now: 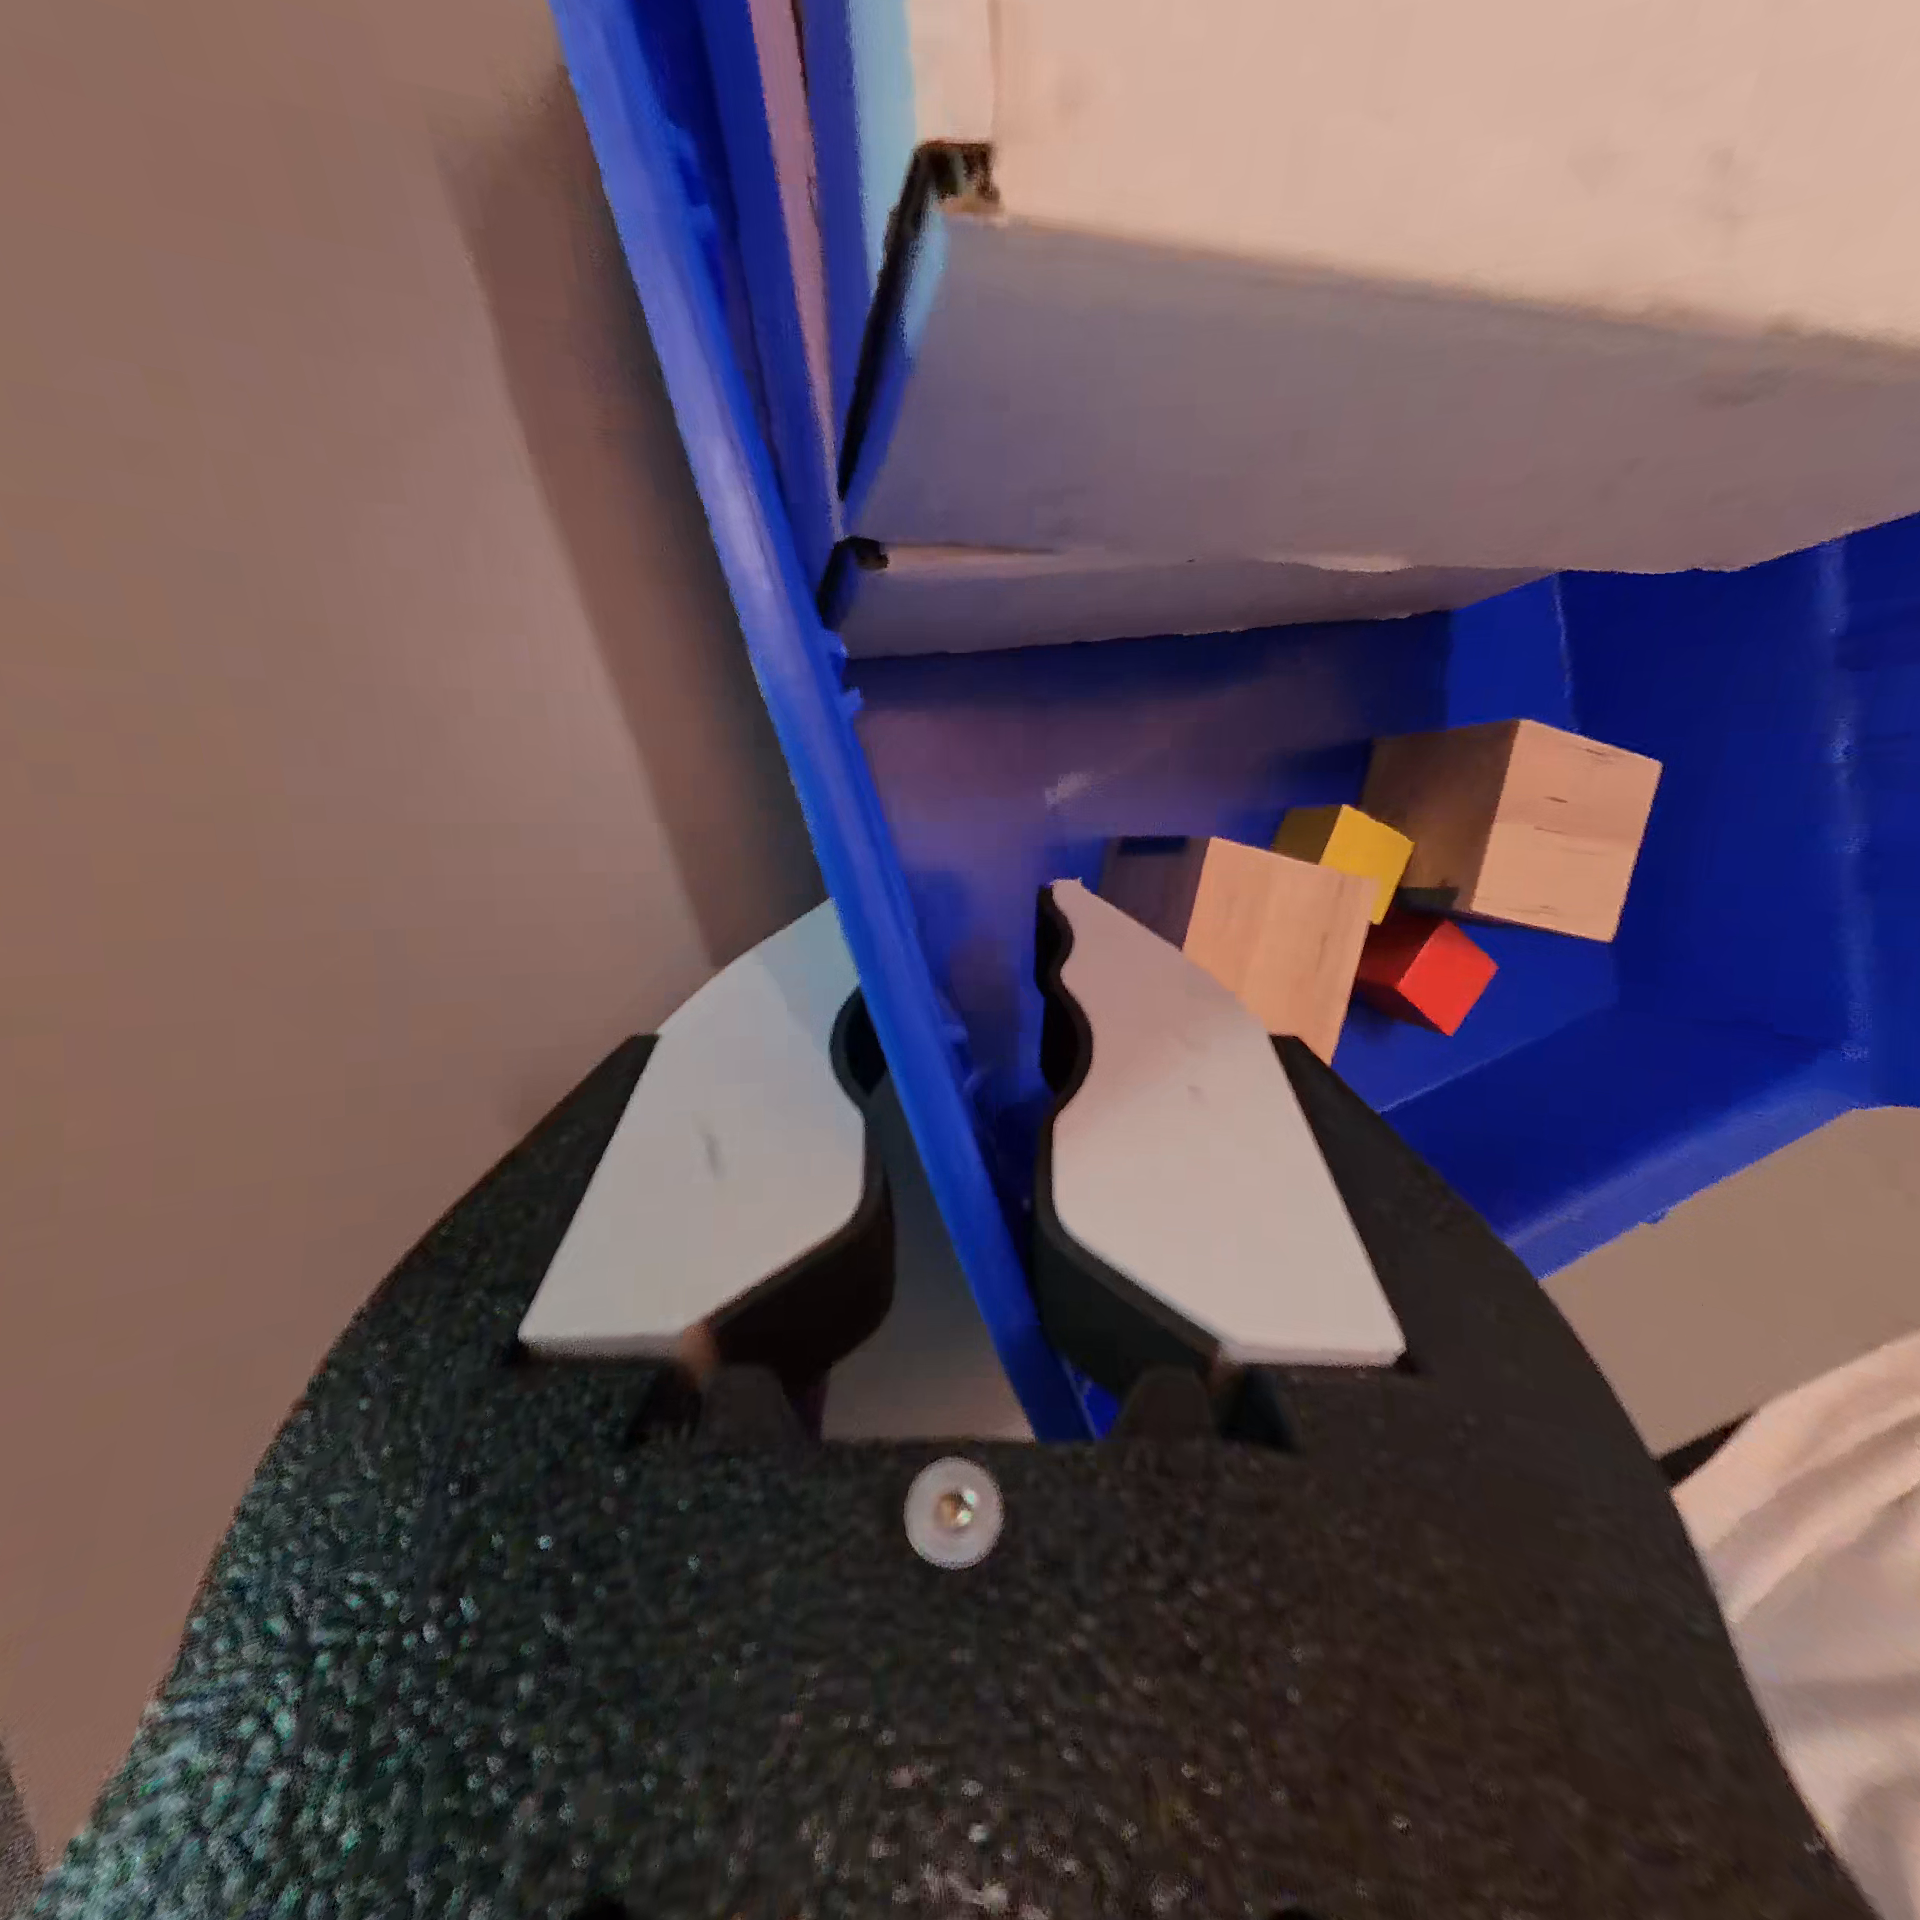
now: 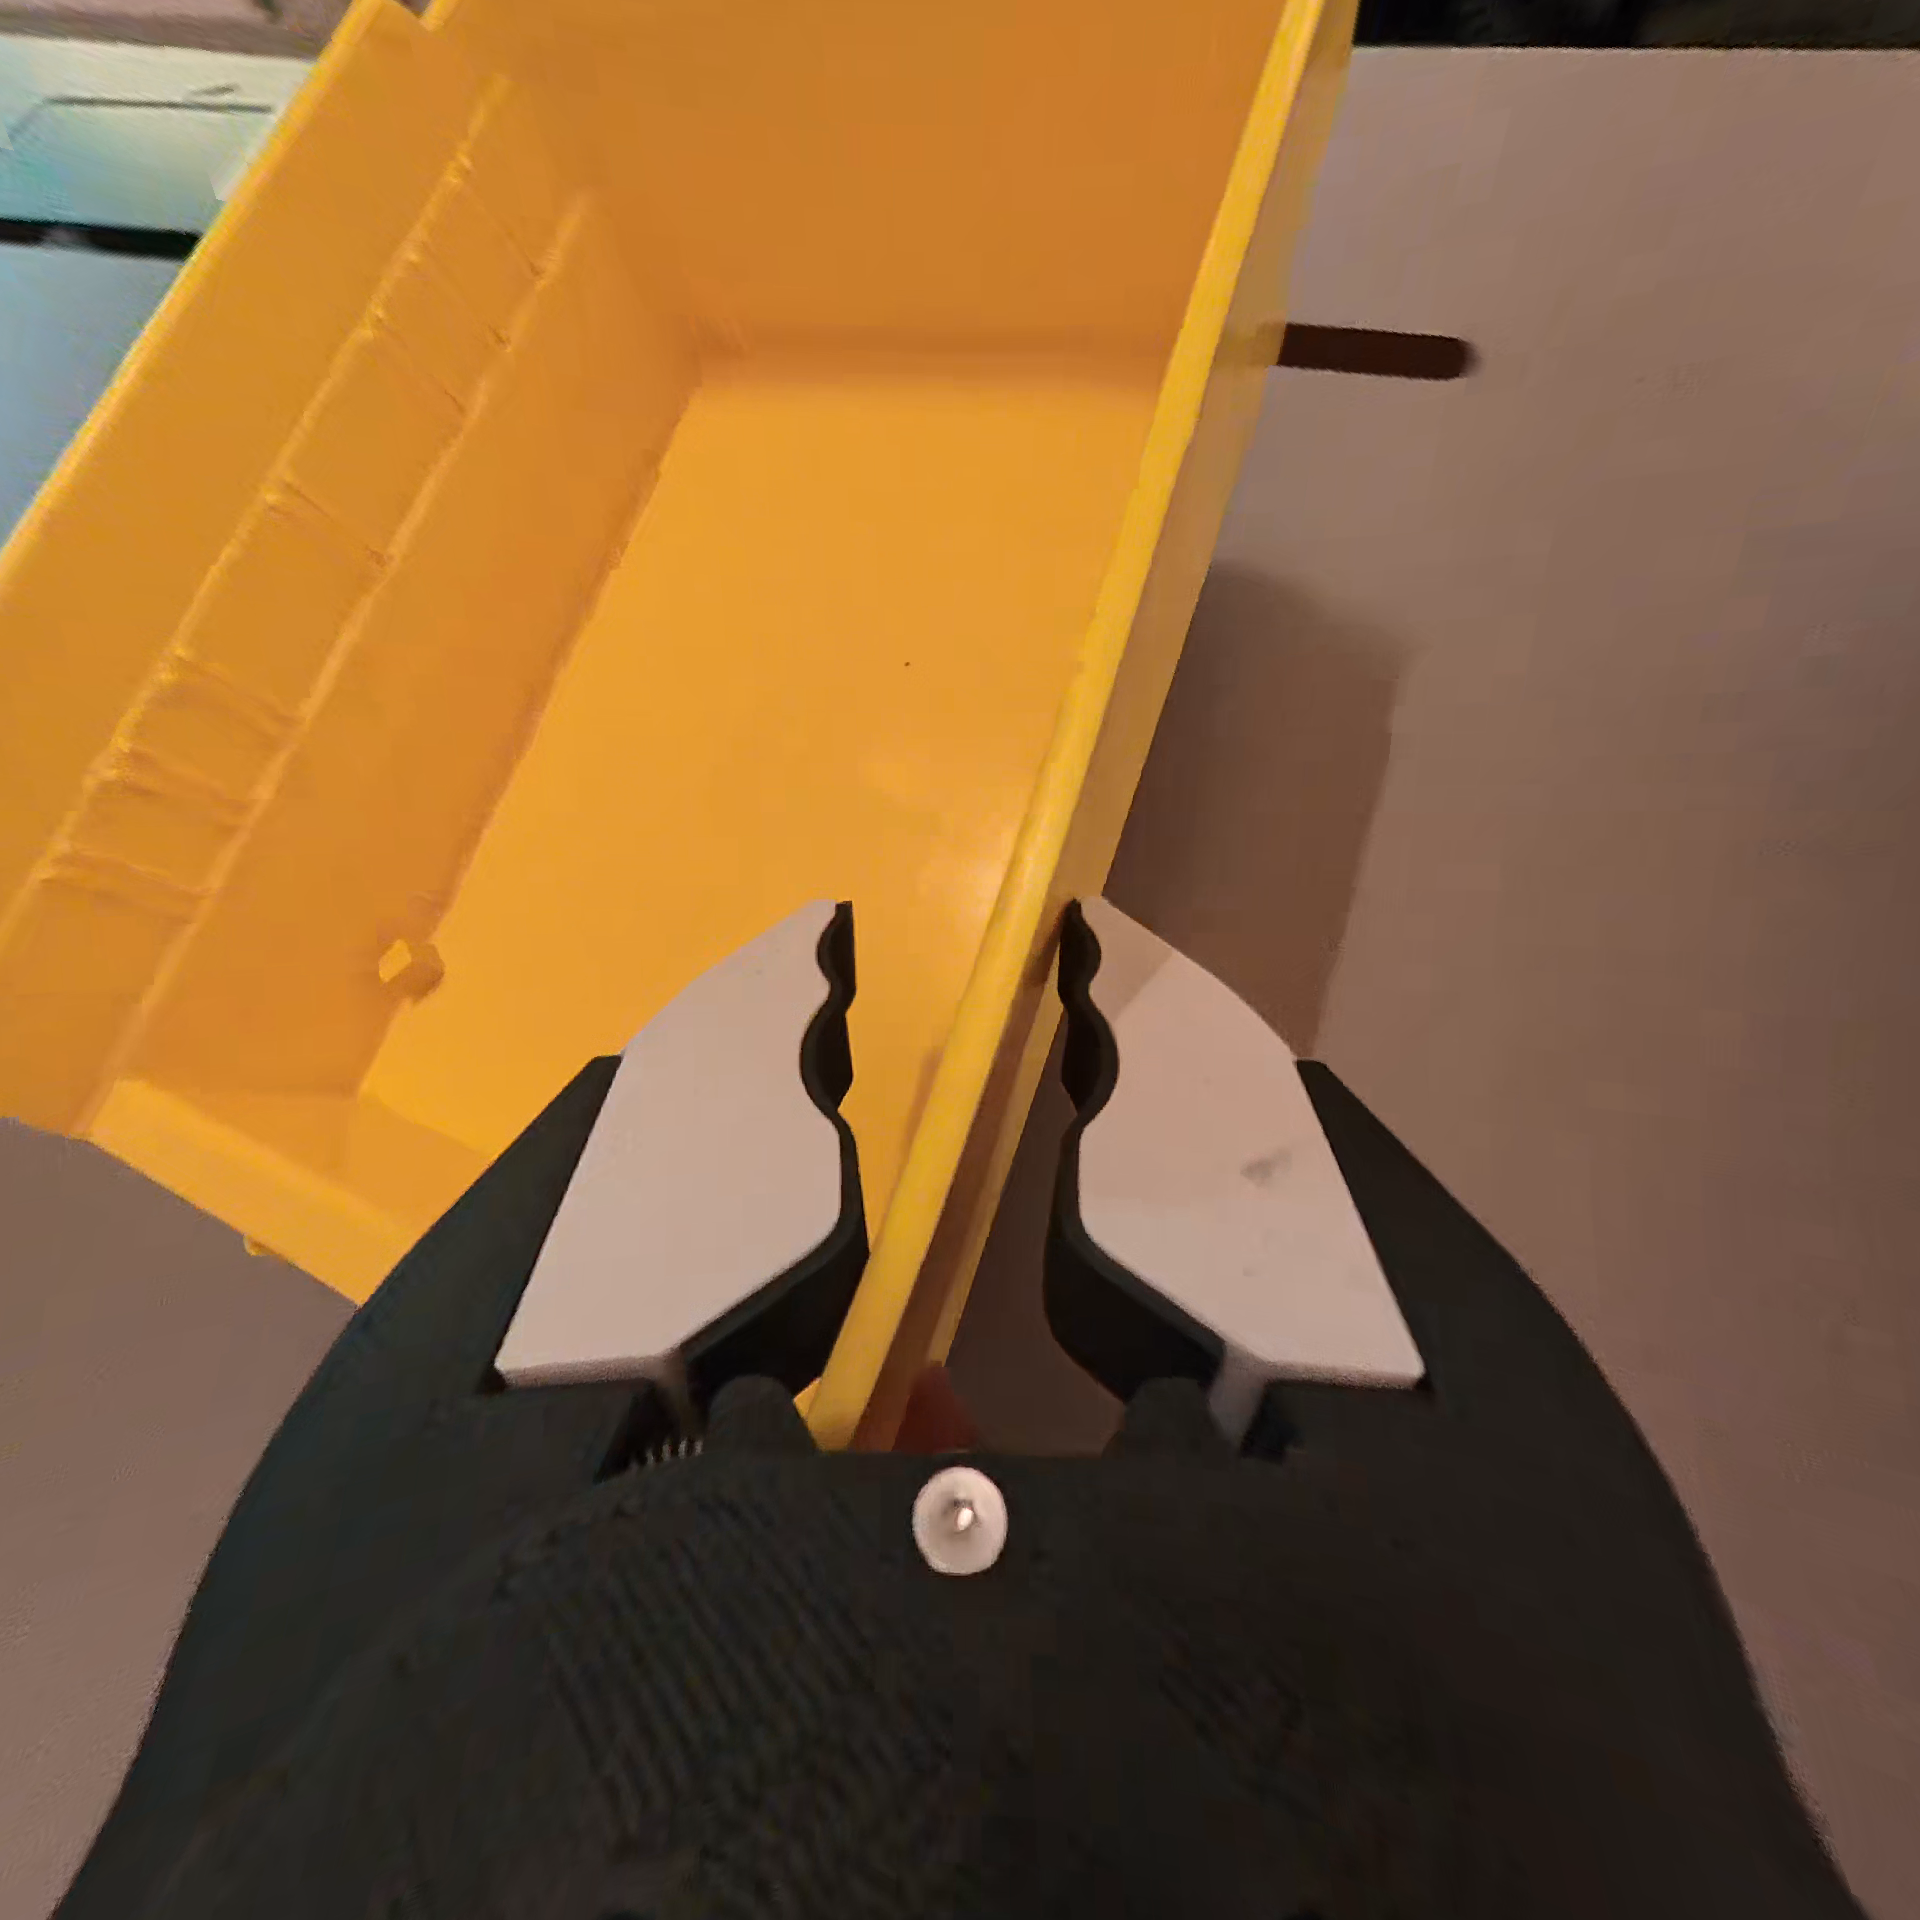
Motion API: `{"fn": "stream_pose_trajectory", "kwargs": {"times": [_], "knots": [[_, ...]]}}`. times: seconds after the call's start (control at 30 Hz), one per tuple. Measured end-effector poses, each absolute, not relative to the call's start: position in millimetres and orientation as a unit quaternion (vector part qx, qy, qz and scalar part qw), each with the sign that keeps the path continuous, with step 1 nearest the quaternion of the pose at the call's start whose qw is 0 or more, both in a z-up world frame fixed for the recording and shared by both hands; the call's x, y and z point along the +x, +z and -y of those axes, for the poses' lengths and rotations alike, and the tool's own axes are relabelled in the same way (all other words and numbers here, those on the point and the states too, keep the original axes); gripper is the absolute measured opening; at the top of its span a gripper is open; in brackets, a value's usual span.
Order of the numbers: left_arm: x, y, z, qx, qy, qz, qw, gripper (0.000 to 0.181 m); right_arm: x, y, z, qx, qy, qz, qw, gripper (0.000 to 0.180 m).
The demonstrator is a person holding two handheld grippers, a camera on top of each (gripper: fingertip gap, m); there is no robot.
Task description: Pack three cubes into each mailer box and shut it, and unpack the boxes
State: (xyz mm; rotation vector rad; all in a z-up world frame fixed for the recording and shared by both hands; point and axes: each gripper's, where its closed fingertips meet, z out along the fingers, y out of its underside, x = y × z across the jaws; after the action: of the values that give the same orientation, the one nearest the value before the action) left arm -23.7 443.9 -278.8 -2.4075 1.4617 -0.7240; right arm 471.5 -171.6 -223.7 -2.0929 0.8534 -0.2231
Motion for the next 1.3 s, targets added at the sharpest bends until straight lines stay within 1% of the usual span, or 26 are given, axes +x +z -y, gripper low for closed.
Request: {"fn": "stream_pose_trajectory", "kwargs": {"times": [0.13,0.27,0.47,0.5,0.57,0.67,0.7,0.73,0.83,0.9,0.93,1.0,1.07,1.13,1.17,1.23,1.3], "knots": [[32.5,-282.5,-460.6,-0.810,-0.235,-0.527,0.106,0.024,505.7,-227.5,216.5,-0.812,-0.093,-0.380,0.434,0.038],[77.3,-288.7,-481.0,-0.803,-0.224,-0.543,0.102,0.023,523.2,-237.3,234.5,-0.800,-0.086,-0.399,0.441,0.039],[116.7,-288.9,-493.1,-0.797,-0.224,-0.551,0.101,0.024,534.6,-272.8,239.8,-0.795,-0.067,-0.434,0.418,0.039],[119.5,-288.9,-493.4,-0.792,-0.211,-0.562,0.106,0.026,539.1,-269.9,237.0,-0.779,-0.058,-0.443,0.439,0.040],[123.9,-288.6,-494.9,-0.775,-0.185,-0.591,0.126,0.027,545.7,-271.2,234.4,-0.783,-0.058,-0.440,0.436,0.040],[125.7,-289.1,-494.0,-0.763,-0.177,-0.608,0.129,0.029,555.7,-272.7,226.5,-0.800,-0.071,-0.427,0.416,0.042],[126.3,-287.5,-496.3,-0.757,-0.170,-0.615,0.139,0.033,557.2,-273.0,221.7,-0.804,-0.070,-0.421,0.415,0.043],[124.8,-284.8,-501.2,-0.752,-0.149,-0.624,0.152,0.041,558.5,-273.0,218.0,-0.807,-0.069,-0.416,0.414,0.044],[123.8,-263.4,-518.5,-0.708,-0.068,-0.667,0.221,0.088,556.0,-273.7,216.1,-0.819,-0.066,-0.404,0.401,0.075],[125.4,-242.9,-523.1,-0.656,-0.012,-0.708,0.263,0.117,555.0,-267.1,227.7,-0.824,-0.101,-0.403,0.386,0.094],[128.4,-233.9,-518.2,-0.616,0.003,-0.740,0.272,0.121,556.4,-257.9,236.9,-0.822,-0.143,-0.395,0.383,0.097],[135.1,-219.2,-505.5,-0.524,0.032,-0.803,0.281,0.119,556.9,-235.2,259.5,-0.809,-0.241,-0.386,0.372,0.106],[141.9,-212.5,-489.4,-0.439,0.055,-0.857,0.263,0.117,542.4,-215.7,267.8,-0.802,-0.287,-0.369,0.371,0.111],[154.3,-209.0,-476.5,-0.384,0.063,-0.890,0.238,0.113,513.7,-205.0,252.4,-0.809,-0.274,-0.333,0.399,0.117],[163.2,-207.4,-472.5,-0.364,0.063,-0.900,0.230,0.114,496.3,-202.0,239.8,-0.813,-0.259,-0.309,0.421,0.119],[186.4,-204.3,-471.7,-0.331,0.063,-0.912,0.233,0.115,456.6,-202.8,214.4,-0.826,-0.218,-0.255,0.453,0.119],[205.4,-205.0,-474.3,-0.321,0.065,-0.920,0.216,0.115,420.4,-211.5,200.3,-0.846,-0.194,-0.204,0.454,0.120]]}}
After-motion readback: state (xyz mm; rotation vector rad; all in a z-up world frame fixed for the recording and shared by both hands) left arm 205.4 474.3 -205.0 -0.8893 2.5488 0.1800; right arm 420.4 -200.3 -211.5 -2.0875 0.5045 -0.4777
